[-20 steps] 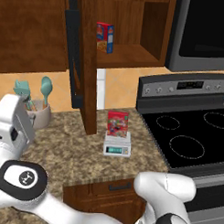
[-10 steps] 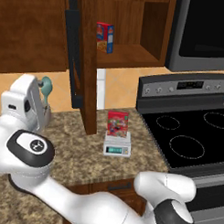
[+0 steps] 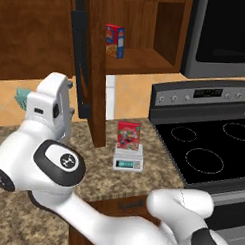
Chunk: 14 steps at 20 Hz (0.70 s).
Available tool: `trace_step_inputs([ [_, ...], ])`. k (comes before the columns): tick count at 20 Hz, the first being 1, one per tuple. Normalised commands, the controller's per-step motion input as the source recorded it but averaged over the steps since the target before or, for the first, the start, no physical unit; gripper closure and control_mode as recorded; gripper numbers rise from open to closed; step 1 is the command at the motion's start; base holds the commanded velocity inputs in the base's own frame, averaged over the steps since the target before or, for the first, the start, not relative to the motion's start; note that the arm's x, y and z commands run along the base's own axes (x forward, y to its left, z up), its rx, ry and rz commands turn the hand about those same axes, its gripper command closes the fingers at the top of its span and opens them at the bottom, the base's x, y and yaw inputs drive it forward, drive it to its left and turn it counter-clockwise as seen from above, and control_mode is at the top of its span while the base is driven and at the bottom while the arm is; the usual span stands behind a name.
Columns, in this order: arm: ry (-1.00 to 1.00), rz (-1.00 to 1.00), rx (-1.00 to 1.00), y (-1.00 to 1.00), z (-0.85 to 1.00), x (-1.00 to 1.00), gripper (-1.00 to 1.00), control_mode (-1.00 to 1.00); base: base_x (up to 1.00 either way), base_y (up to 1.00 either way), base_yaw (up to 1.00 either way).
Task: Pick the cereal and place it on the digital scale for weighing, and close the cabinet.
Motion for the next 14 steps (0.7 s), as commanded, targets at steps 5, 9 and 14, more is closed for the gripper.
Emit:
trace_step_inputs([
  [5, -0.20, 0.00, 0.00, -1.00, 0.51, -0.50, -1.00, -1.00, 0.00, 0.00, 0.00],
  [9, -0.09, 0.00, 0.12, -1.00, 0.41, -0.27, -1.00, -1.00, 0.00, 0.00, 0.00],
  [14, 0.01, 0.00, 0.14, -1.00, 0.16, -0.05, -1.00, -1.00, 0.00, 0.00, 0.00],
])
